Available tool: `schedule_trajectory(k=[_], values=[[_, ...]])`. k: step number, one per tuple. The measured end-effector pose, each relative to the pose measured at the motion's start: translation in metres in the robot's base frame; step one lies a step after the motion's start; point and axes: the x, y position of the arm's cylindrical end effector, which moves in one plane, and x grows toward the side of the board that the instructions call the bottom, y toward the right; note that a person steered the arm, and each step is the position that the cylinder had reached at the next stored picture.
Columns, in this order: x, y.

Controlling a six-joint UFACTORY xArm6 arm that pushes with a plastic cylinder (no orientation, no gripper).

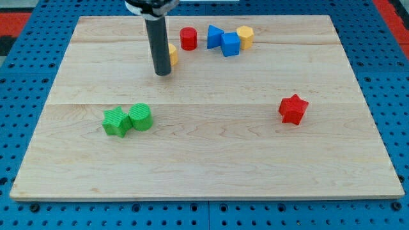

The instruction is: Push the red circle closer to the blue triangle

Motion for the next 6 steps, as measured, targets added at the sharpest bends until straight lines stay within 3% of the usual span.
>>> schedule_trajectory(k=[2, 3, 4, 6], values=[[-0.071, -0.033], [-0.100, -0.014], [-0.093, 0.049], [-0.092, 0.062]])
